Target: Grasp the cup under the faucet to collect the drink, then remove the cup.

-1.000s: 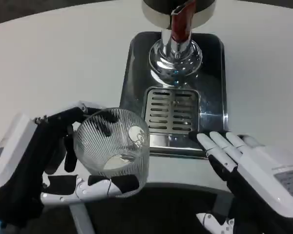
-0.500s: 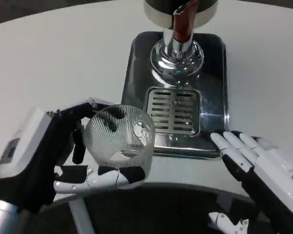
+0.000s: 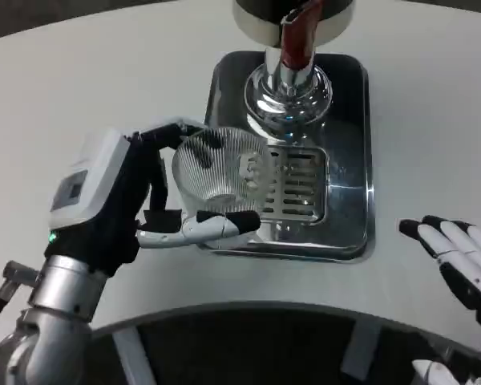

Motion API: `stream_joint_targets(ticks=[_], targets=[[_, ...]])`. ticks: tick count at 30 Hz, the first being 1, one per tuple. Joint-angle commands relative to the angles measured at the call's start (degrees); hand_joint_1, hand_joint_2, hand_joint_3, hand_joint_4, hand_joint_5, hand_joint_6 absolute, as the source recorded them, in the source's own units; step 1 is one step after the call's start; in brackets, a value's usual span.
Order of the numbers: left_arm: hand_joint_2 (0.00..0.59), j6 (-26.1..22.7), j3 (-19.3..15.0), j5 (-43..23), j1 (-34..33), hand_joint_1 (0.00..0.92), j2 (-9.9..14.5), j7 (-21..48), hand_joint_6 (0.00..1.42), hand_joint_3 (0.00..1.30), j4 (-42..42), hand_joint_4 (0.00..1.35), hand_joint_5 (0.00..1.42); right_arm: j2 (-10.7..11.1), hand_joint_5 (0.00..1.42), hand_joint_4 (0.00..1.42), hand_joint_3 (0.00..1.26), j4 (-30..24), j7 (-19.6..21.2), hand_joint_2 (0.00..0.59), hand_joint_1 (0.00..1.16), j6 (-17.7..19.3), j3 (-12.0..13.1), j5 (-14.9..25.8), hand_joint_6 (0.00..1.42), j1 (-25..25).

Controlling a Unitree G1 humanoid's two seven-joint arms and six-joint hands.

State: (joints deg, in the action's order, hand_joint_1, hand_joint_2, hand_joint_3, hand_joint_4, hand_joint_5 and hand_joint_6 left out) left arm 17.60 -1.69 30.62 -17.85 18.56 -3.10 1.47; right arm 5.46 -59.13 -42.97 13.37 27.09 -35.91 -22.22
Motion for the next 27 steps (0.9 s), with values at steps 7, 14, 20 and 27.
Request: stream_joint_targets(ticks=[7, 14, 20, 27], targets=[[0.0, -1.52, 4.43, 3.35, -9.11, 0.667, -0.87, -6.17, 1.42, 0.94, -11.39, 1.06, 1.23, 1.72, 0.0, 0.0, 0.04, -0.87, 1.37, 0.461, 0.43, 2.92, 7.08, 8.17, 0.0, -4.37], [0.0, -2.19, 6.55, 4.15, -12.6, 0.667, -1.25, -9.15, 1.42, 0.94, -16.46, 1.06, 1.23, 2.75, 0.0, 0.0, 0.04, -0.87, 2.04, 0.461, 0.43, 3.11, 9.8, 11.42, 0.0, -6.19], [0.0, -1.9, 8.63, 4.84, -15.36, 0.667, -1.62, -12.39, 1.42, 0.94, -20.66, 1.05, 1.22, 3.79, 0.0, 0.0, 0.04, -0.87, 2.47, 0.461, 0.43, 2.73, 11.05, 13.04, 0.0, -7.39], [0.0, -1.71, 10.86, 5.35, -18.55, 0.667, -1.87, -14.8, 1.42, 0.93, -24.92, 1.04, 1.22, 4.69, 0.0, 0.0, 0.04, -0.87, 2.98, 0.465, 0.43, 2.24, 11.68, 14.09, 0.0, -8.08]])
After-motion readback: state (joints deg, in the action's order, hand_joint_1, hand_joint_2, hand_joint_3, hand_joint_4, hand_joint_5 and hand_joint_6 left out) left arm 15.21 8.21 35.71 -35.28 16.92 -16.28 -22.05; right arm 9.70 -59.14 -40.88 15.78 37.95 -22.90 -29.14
